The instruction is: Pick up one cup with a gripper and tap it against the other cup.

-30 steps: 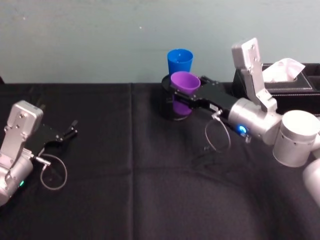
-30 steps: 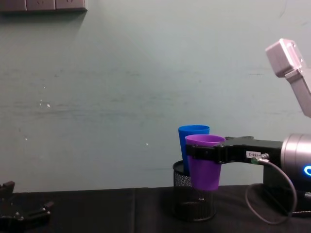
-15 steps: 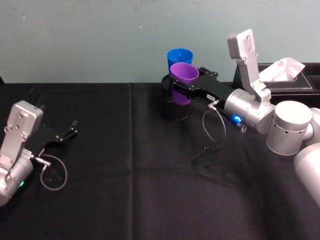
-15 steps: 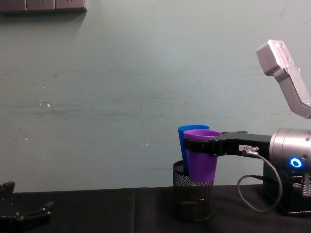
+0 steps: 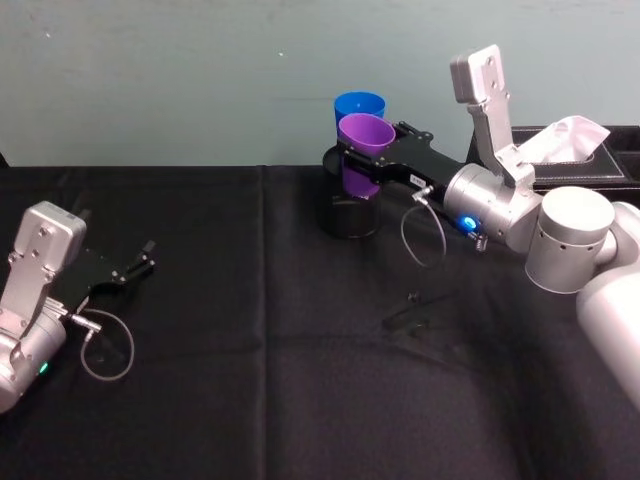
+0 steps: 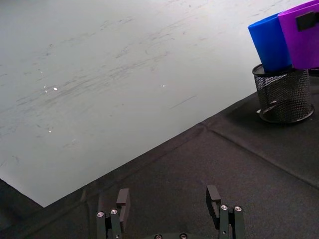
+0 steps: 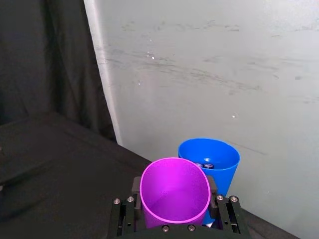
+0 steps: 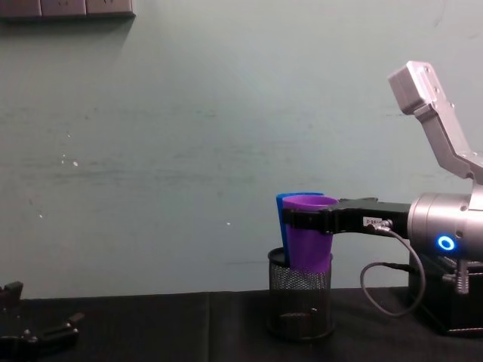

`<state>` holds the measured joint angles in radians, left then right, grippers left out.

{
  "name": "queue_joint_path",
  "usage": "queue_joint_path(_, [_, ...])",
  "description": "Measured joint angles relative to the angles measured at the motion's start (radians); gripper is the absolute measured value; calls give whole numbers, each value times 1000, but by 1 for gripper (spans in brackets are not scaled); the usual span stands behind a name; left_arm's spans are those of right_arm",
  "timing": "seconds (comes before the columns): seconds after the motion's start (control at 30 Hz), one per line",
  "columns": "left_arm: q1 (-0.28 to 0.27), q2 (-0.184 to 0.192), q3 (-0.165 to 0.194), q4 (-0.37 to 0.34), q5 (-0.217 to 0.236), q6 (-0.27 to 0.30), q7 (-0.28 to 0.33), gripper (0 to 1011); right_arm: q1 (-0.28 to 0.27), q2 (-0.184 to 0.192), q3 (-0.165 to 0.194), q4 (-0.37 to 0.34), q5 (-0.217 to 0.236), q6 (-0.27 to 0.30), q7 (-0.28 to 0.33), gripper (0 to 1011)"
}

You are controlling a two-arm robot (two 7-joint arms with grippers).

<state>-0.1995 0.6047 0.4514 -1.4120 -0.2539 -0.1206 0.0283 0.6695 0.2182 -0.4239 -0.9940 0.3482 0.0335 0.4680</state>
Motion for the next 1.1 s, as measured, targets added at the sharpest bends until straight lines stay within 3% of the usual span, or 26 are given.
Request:
queue_joint_path(0.47, [0, 0, 0, 0, 0, 0, 0, 1000, 56, -33, 13, 84, -10, -19, 13, 731])
queue_joint_path(1.1, [0, 0, 0, 0, 0, 0, 0, 1000, 56, -32, 14, 78, -10, -10, 22, 731])
